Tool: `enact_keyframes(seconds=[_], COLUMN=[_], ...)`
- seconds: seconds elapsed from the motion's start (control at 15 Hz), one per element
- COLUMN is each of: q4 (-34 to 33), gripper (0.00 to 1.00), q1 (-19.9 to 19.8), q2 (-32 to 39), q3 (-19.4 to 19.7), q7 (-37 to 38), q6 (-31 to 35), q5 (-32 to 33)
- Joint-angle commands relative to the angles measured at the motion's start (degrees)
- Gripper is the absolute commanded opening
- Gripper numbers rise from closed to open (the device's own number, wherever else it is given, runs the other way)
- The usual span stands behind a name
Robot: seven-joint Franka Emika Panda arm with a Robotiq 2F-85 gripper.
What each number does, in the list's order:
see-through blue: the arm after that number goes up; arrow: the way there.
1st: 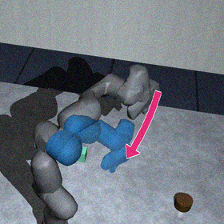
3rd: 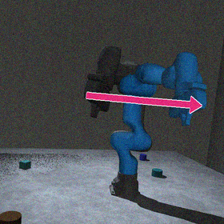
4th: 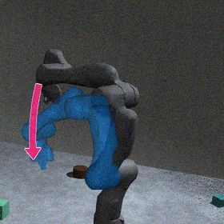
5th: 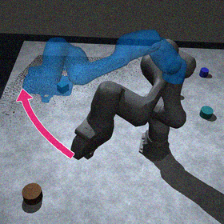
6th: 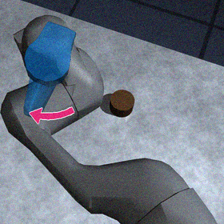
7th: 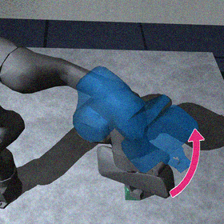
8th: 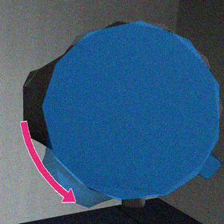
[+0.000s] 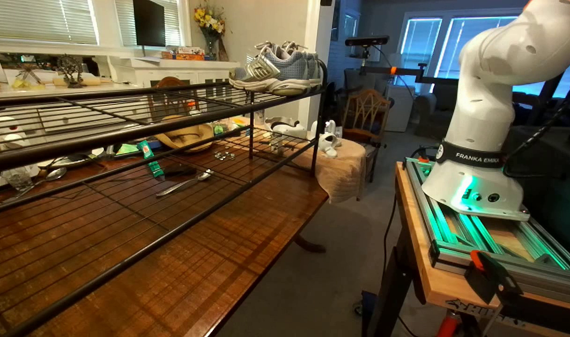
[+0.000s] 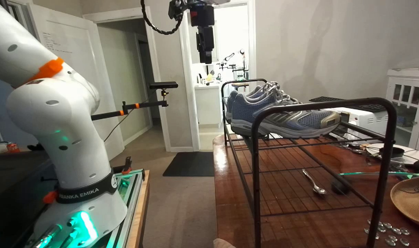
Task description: Place a shoe on top of its counterpart
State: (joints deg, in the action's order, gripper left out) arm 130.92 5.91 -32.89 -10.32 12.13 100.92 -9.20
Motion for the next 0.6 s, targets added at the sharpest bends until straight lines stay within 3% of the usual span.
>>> enact_keyframes(seconds=[0.0,0.53], q4=[2.0,5.5], gripper=[1.0,1.0], q1=[-0.6,-2.0], q2=[0.9,0.6], q3=[0.2,1.6], q7=[-1.2,-0.3], q6=[5.0,8.2], q5=[2.5,7.2])
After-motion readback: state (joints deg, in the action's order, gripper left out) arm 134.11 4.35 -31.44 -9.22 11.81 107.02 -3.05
